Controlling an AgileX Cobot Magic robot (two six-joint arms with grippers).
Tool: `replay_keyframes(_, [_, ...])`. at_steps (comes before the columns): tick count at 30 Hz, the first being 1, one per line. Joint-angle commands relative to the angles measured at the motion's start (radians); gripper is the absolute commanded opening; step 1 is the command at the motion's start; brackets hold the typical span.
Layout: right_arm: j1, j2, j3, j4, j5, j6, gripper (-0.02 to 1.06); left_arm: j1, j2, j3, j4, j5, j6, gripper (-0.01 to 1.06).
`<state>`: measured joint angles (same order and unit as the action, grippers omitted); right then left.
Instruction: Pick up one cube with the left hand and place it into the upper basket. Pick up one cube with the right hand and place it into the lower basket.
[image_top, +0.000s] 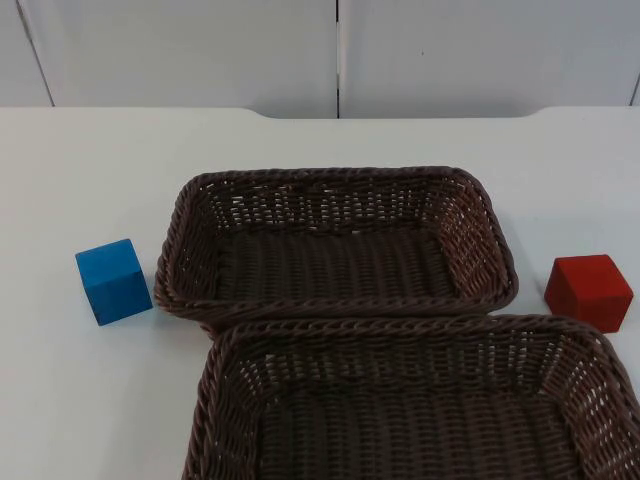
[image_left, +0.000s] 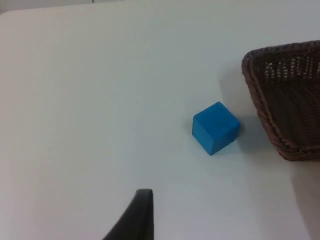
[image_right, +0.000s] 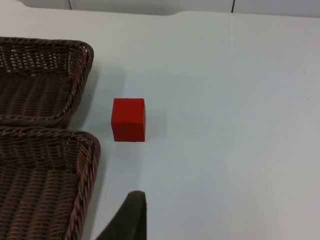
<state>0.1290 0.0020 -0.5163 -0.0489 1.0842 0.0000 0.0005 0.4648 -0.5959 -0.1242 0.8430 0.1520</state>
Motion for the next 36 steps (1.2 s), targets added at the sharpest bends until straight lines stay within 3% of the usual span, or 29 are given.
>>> replay_keyframes(1, [-0.004, -0.002, 0.001, 0.002, -0.008, -0.008, 1.05, 0.001, 0.046, -0.021, -0.045, -0.033, 0.044, 1.05])
replay_keyframes(15, [-0.004, -0.002, 0.001, 0.002, -0.008, -0.008, 1.05, 0.001, 0.353, -0.129, -0.21, -0.101, 0.253, 1.05])
replay_keyframes(26, [-0.004, -0.002, 0.001, 0.002, -0.008, -0.008, 1.05, 0.0, 0.579, -0.229, -0.211, -0.093, 0.399, 1.05])
replay_keyframes(32, [-0.004, -0.002, 0.001, 0.002, -0.008, -0.008, 1.05, -0.001, 0.675, -0.268, -0.284, -0.063, 0.518, 1.05])
replay_keyframes(36, [-0.004, -0.002, 0.001, 0.002, -0.008, -0.008, 1.05, -0.03, 0.735, -0.288, -0.269, -0.063, 0.523, 1.05])
